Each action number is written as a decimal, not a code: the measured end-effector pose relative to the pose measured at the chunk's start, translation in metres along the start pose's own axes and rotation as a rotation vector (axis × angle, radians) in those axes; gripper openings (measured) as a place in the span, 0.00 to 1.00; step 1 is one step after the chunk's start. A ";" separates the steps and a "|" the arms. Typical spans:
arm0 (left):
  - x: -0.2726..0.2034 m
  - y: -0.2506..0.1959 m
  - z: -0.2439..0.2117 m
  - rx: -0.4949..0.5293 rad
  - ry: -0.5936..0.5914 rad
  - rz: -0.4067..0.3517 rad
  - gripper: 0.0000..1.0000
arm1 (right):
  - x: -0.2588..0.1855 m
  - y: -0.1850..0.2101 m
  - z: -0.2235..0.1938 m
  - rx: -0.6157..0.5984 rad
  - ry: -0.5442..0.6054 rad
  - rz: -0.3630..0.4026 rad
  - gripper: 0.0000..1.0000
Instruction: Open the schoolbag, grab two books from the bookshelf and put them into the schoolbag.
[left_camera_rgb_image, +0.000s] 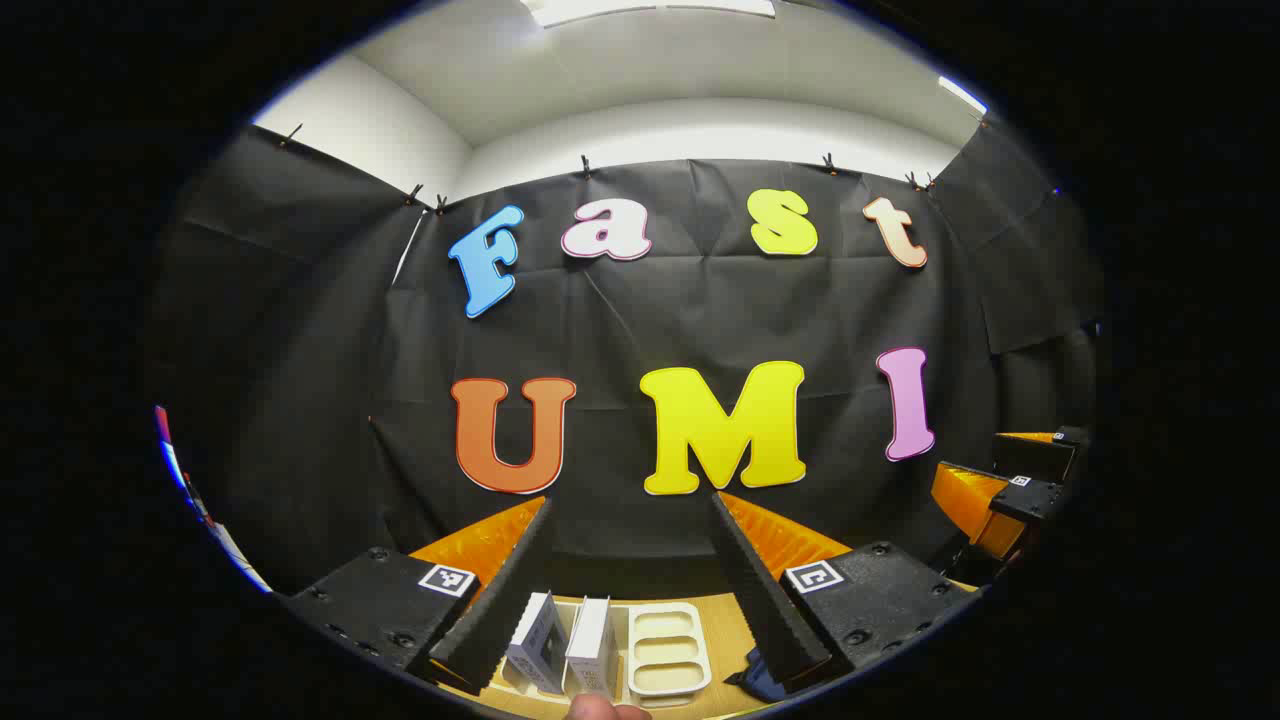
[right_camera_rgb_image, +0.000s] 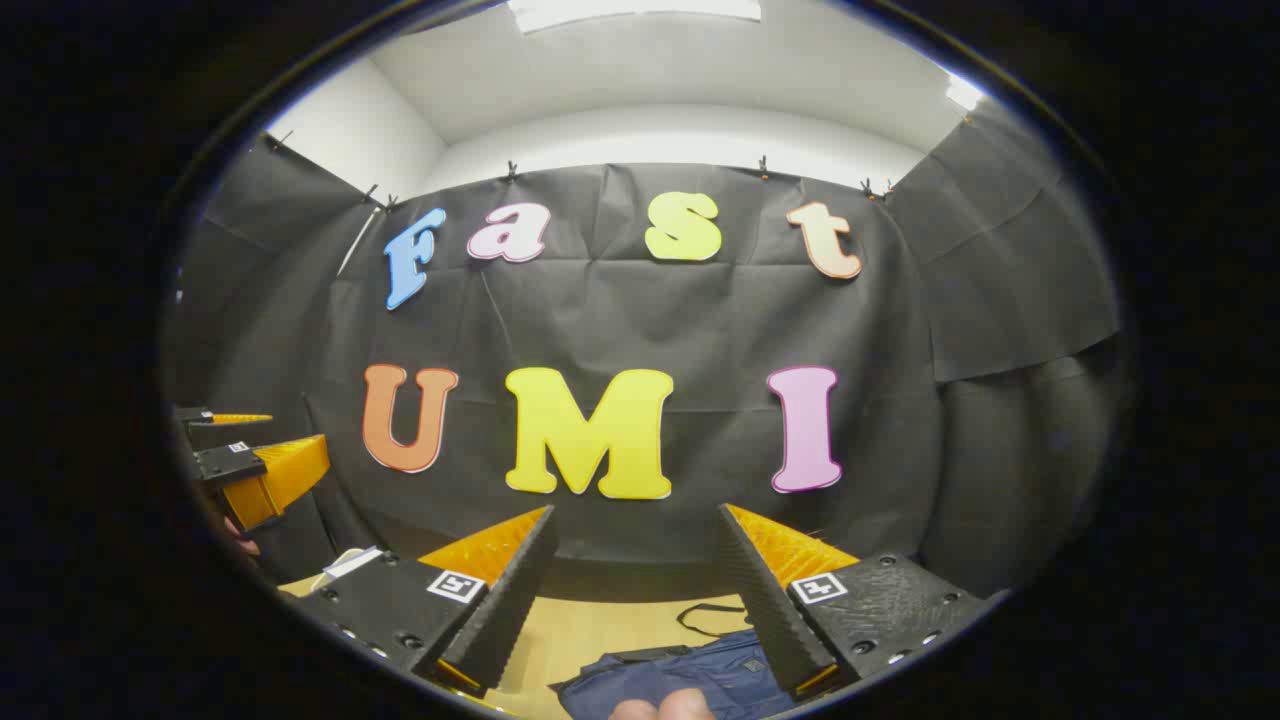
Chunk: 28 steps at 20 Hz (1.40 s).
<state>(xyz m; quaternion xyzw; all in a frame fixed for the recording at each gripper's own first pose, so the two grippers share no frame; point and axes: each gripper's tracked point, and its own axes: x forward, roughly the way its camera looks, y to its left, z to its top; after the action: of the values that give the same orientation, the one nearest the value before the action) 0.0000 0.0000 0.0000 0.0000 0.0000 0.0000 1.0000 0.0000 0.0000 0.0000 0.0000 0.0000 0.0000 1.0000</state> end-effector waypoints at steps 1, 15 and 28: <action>0.000 0.003 0.000 0.004 -0.002 0.000 0.97 | 0.001 0.002 0.001 -0.001 0.000 0.002 0.93; 0.001 0.007 0.001 -0.002 0.003 -0.002 0.96 | 0.002 0.002 -0.002 -0.031 0.020 -0.008 0.95; 0.001 0.008 -0.003 0.001 0.005 -0.013 0.96 | 0.001 0.012 -0.055 -0.067 0.186 0.042 0.95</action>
<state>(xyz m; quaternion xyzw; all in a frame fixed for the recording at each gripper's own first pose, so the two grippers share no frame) 0.0008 0.0079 -0.0026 0.0006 0.0025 -0.0066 1.0000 0.0012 0.0123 -0.0554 -0.0334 0.0930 0.0209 0.9949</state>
